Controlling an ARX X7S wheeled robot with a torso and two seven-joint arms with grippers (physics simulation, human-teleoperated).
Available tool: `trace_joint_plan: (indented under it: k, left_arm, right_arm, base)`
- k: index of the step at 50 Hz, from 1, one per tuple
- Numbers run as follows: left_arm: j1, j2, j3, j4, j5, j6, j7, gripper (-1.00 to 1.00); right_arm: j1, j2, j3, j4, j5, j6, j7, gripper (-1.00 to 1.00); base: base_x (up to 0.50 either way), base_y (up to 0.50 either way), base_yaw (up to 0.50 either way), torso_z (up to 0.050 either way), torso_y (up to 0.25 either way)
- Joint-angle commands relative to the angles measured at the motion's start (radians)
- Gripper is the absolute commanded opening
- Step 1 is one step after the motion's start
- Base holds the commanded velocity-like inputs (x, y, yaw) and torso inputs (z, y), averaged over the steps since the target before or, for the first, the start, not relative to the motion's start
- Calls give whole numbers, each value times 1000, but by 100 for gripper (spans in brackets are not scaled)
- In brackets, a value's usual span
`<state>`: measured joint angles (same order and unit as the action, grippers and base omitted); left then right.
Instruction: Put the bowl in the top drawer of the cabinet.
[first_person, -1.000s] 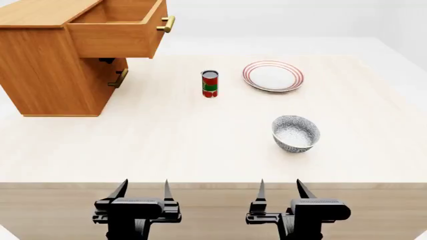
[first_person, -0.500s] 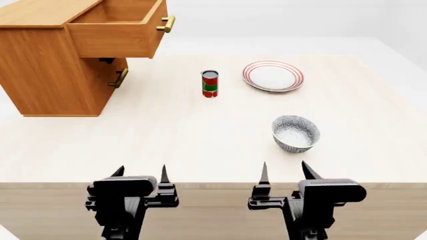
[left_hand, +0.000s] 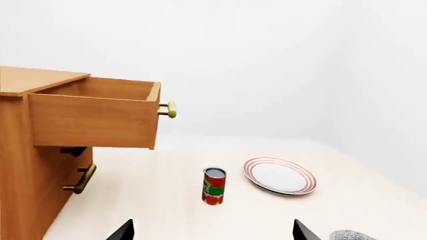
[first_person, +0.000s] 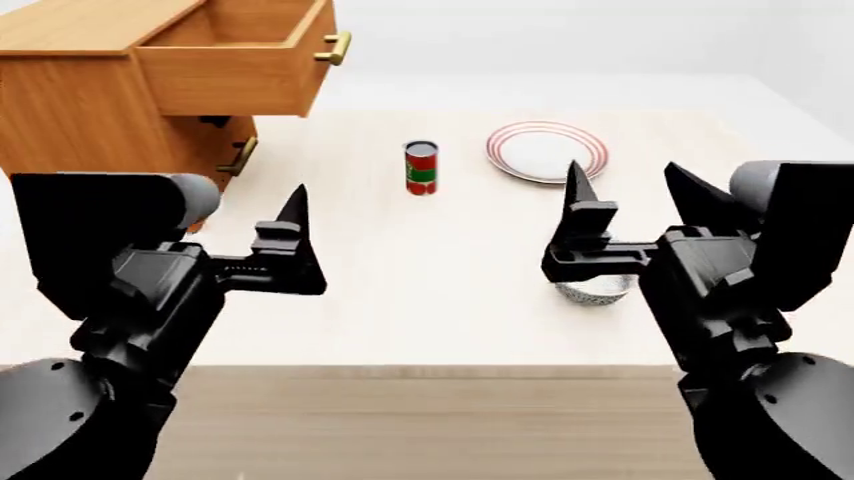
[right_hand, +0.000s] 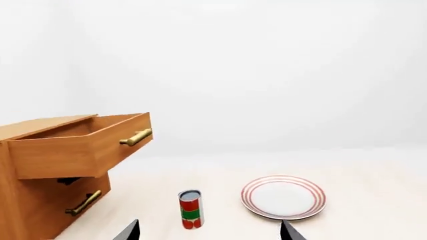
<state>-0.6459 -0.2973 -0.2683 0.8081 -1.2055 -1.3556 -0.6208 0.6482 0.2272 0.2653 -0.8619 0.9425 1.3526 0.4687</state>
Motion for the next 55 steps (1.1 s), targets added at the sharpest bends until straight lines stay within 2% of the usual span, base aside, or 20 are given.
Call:
trace_joint_plan:
  k: [1, 5, 9, 55]
  left_arm:
    - [-425, -344, 103, -165, -848, 26, -577, 100]
    - [-565, -422, 176, -197, -937, 64, -619, 100]
    - [-609, -441, 194, -206, -951, 69, -620, 100]
    - [-600, -450, 206, -196, -908, 92, -572, 100]
  right_arm:
    - [382, 189, 61, 134, 715, 171, 493, 100]
    - [492, 241, 11, 187, 758, 157, 521, 100]
    - [529, 257, -11, 201, 751, 148, 513, 100]
    - [518, 328, -75, 199, 703, 57, 472, 100]
  base:
    - [78, 191, 0, 0, 0]
    - [119, 317, 0, 0, 0]
    - [157, 453, 0, 0, 0]
    - [180, 453, 0, 0, 0]
